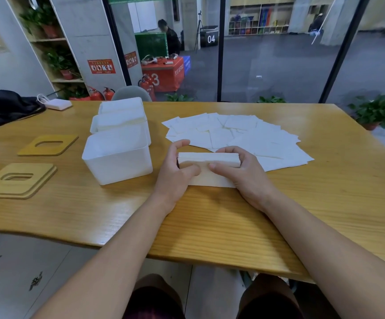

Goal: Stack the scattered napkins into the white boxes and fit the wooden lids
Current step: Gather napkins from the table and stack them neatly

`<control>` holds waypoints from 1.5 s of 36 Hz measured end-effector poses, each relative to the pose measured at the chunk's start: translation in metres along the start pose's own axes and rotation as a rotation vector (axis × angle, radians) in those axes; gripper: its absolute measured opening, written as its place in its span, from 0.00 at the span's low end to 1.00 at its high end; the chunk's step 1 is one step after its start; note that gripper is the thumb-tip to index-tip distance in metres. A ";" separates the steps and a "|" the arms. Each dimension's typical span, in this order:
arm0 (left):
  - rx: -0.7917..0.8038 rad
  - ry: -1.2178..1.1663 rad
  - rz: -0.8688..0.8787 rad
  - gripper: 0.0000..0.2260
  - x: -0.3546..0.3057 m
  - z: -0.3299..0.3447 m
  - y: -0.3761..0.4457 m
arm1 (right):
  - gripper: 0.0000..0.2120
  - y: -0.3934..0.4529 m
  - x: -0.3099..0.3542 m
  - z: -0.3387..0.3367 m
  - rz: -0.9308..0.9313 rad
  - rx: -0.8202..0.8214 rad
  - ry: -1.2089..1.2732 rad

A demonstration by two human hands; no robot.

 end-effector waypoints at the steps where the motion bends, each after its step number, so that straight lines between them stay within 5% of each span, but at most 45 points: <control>1: 0.016 0.000 0.001 0.31 0.000 0.001 0.000 | 0.16 -0.001 0.000 0.000 0.001 -0.005 -0.010; 15: 0.089 -0.020 0.065 0.26 0.000 0.001 -0.002 | 0.25 -0.008 -0.004 0.003 0.036 -0.026 -0.107; 26: 0.110 -0.110 0.029 0.24 0.007 -0.022 -0.018 | 0.09 -0.027 -0.003 0.002 0.010 -0.051 -0.065; 34: 0.093 0.175 0.032 0.26 0.004 -0.038 -0.038 | 0.06 -0.035 0.010 0.021 0.031 -0.028 -0.053; 42: 0.027 0.021 0.000 0.31 -0.007 -0.072 -0.062 | 0.20 -0.037 0.022 0.044 0.162 -0.050 -0.038; 48: 0.060 0.048 -0.069 0.25 -0.006 -0.109 -0.080 | 0.12 -0.028 0.032 0.067 0.080 0.094 -0.255; 54: 0.090 0.074 -0.075 0.18 -0.002 -0.143 -0.095 | 0.06 -0.017 0.041 0.096 0.051 0.073 -0.193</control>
Point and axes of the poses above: each hand's wrist, its own y-axis towards the middle knuckle, its own z-axis out of the palm, x = y × z, the point moved 4 cm from there along y, towards the middle knuckle, and after that the axes turned 11 degrees about x, right-handed, at the moved point
